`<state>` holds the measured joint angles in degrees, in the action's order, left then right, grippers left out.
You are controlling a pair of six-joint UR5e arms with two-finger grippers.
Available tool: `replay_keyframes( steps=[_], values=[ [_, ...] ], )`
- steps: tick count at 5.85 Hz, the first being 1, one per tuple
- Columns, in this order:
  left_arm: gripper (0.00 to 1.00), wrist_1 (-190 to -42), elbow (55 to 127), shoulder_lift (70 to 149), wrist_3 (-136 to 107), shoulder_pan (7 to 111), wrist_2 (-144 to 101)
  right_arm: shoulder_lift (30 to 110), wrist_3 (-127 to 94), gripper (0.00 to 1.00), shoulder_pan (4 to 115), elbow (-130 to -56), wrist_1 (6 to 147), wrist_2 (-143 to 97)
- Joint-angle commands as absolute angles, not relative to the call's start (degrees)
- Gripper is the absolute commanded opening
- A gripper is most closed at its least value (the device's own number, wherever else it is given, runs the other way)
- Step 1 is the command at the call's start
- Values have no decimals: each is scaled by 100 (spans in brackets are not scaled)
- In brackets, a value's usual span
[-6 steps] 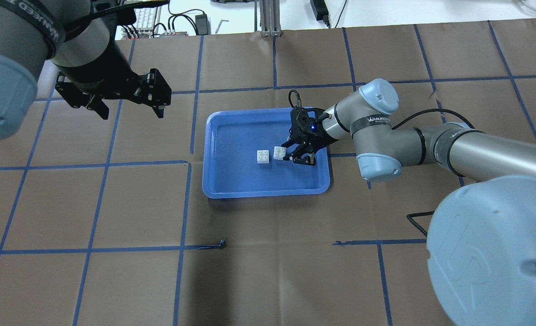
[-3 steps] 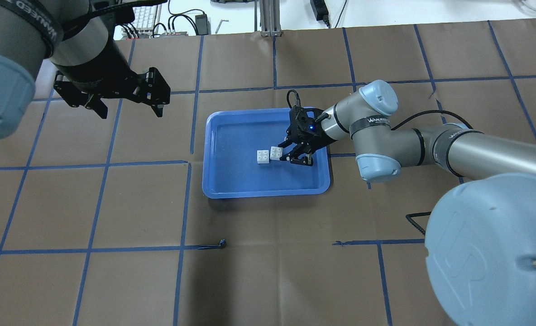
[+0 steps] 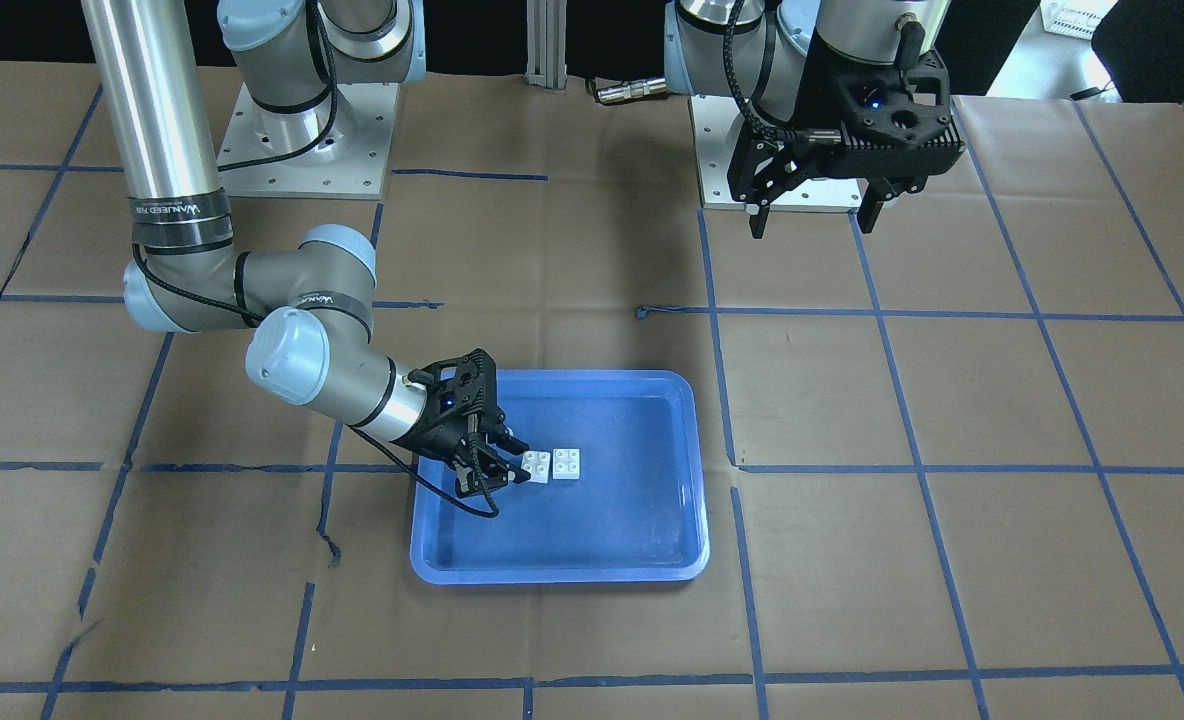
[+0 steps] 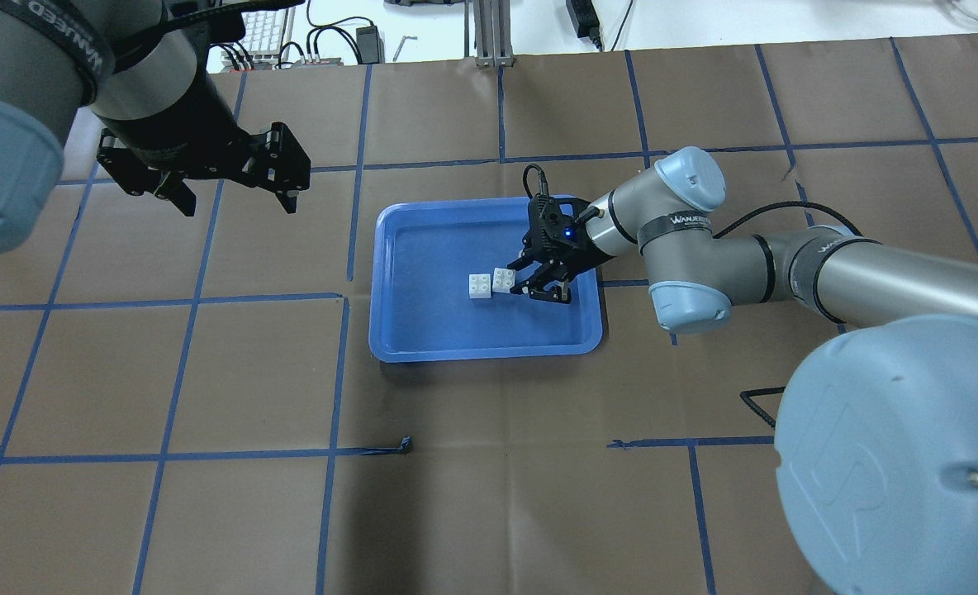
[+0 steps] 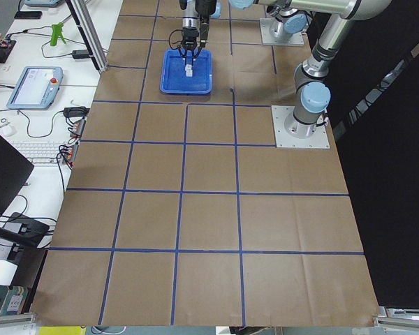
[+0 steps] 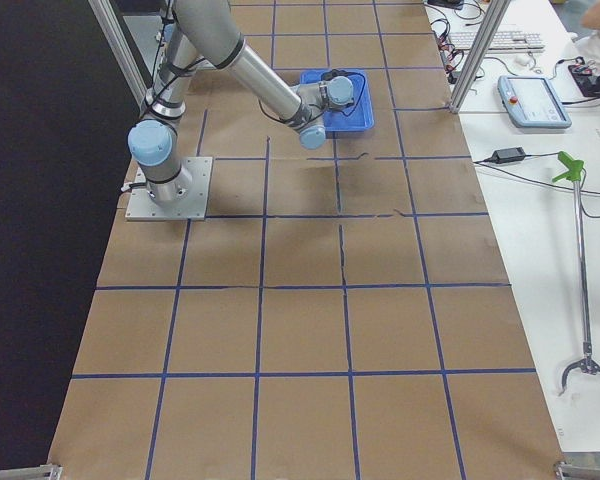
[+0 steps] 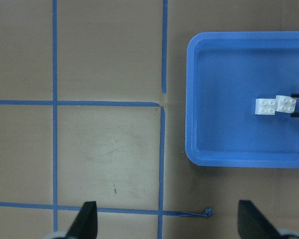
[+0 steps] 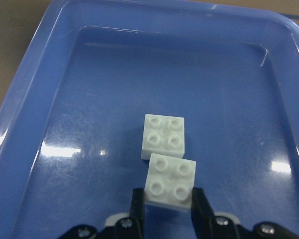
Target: Assemble white blocks and place on blue tray
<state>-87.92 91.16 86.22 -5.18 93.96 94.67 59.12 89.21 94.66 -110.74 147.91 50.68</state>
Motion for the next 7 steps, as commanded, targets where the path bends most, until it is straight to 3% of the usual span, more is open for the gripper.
replay_keyframes(
  steps=[1, 5, 7],
  values=[
    [99, -8798, 9123, 8613, -510, 9396, 9483, 5871, 8921, 24, 9475, -11074, 14792, 5071],
    [99, -8798, 9105, 8622, -518, 9404, 9483, 5836, 8921, 24, 9562, -11057, 14792, 5062],
    [99, -8798, 9105, 8622, -510, 9404, 9475, 5836, 8921, 34, 9562, -11057, 14792, 5062]
  ],
)
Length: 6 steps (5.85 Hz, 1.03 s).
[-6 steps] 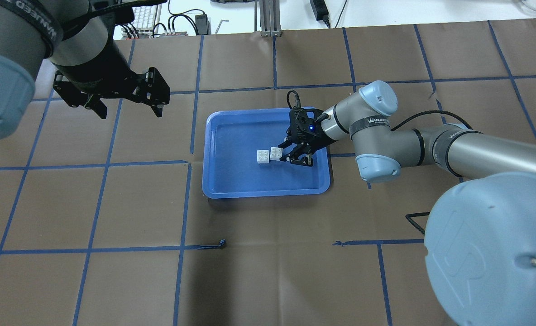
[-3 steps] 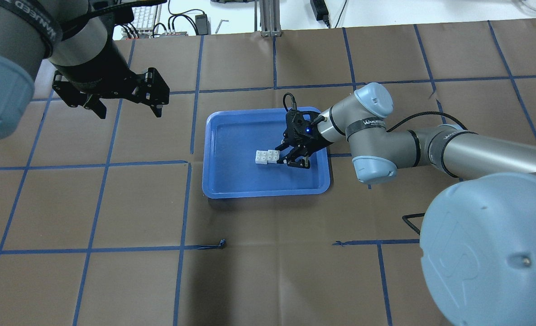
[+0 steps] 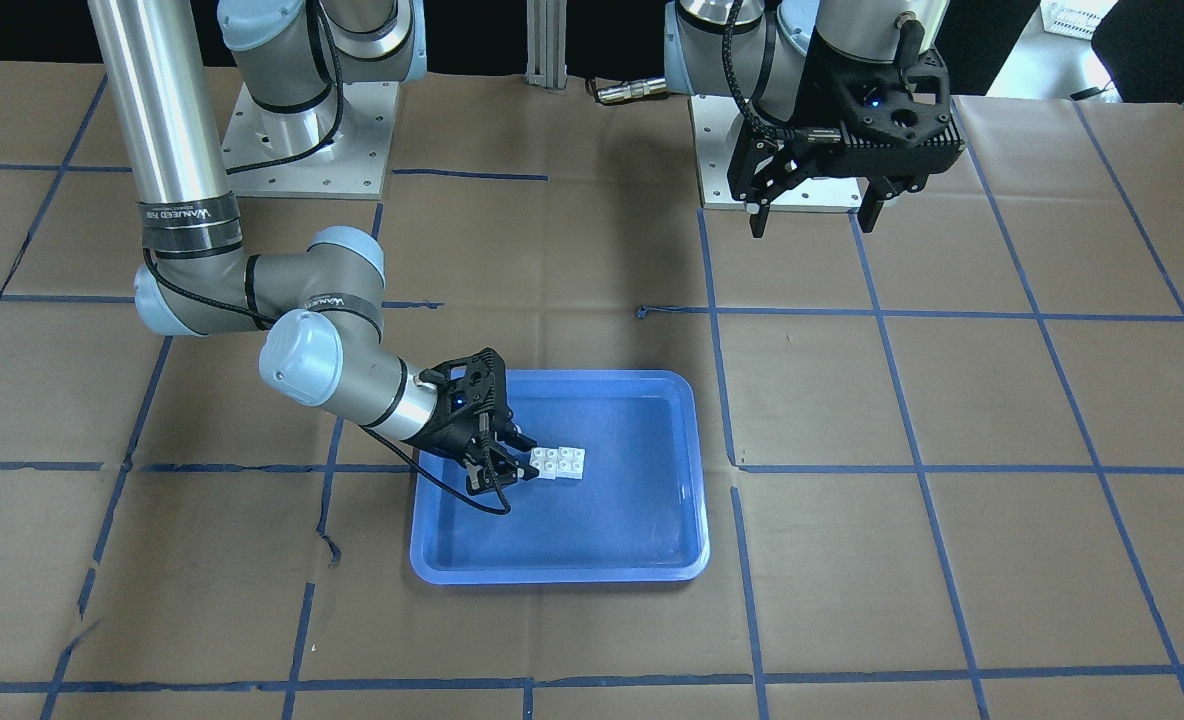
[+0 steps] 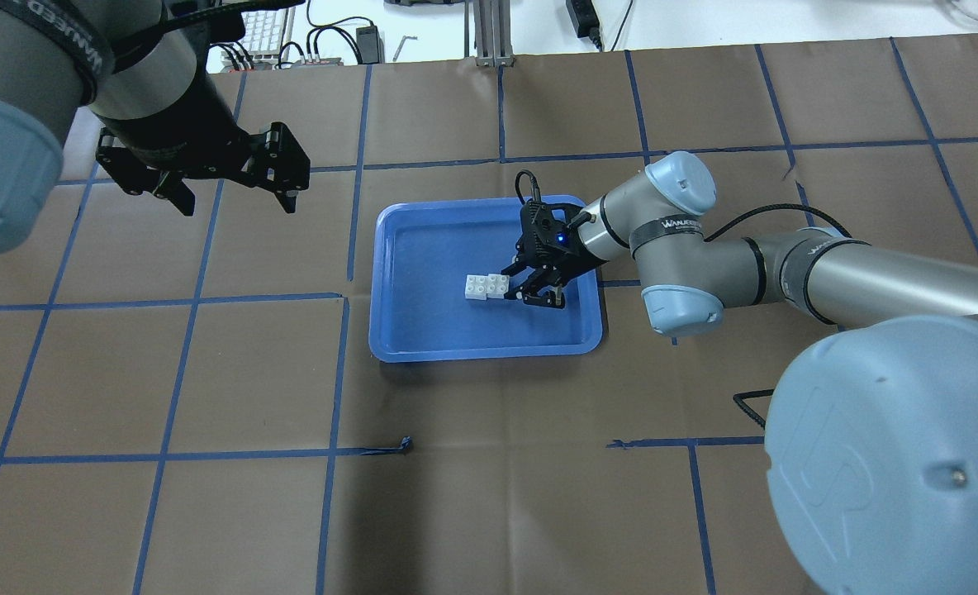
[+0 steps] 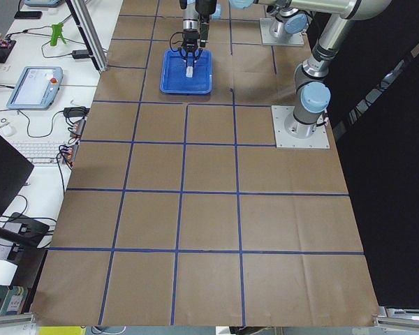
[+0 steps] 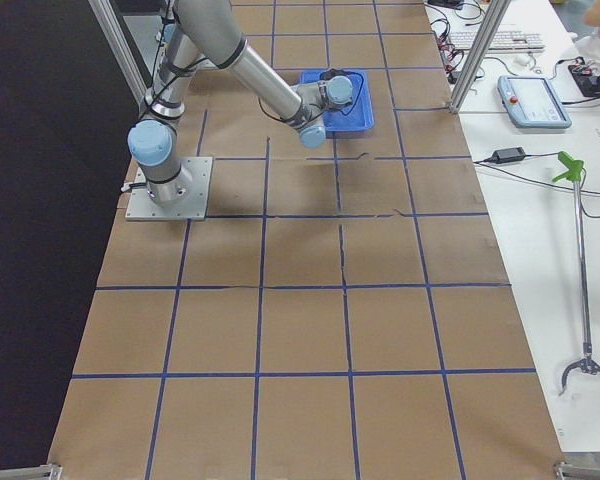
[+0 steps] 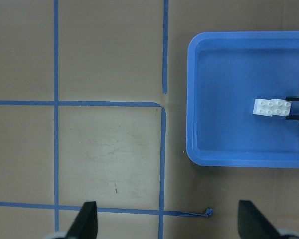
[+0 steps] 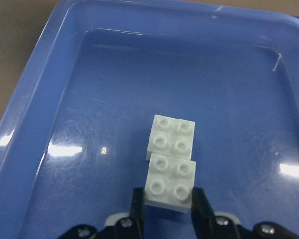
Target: Assemble white blocks and place on blue tray
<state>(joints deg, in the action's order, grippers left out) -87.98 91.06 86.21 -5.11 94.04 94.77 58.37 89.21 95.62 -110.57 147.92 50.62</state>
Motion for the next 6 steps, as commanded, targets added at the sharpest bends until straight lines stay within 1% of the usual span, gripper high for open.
replay_keyframes(
  steps=[1, 2, 6],
  values=[
    [99, -8798, 9105, 8622, -510, 9404, 9466, 5827, 8921, 37, 9562, -11057, 14783, 5062],
    [99, -8798, 9105, 8613, -518, 9404, 9466, 5827, 8921, 40, 9562, -11057, 14783, 5062],
    [99, -8789, 9088, 8561, -527, 9396, 9422, 5827, 8921, 40, 9562, -11074, 14766, 5080]
  ],
)
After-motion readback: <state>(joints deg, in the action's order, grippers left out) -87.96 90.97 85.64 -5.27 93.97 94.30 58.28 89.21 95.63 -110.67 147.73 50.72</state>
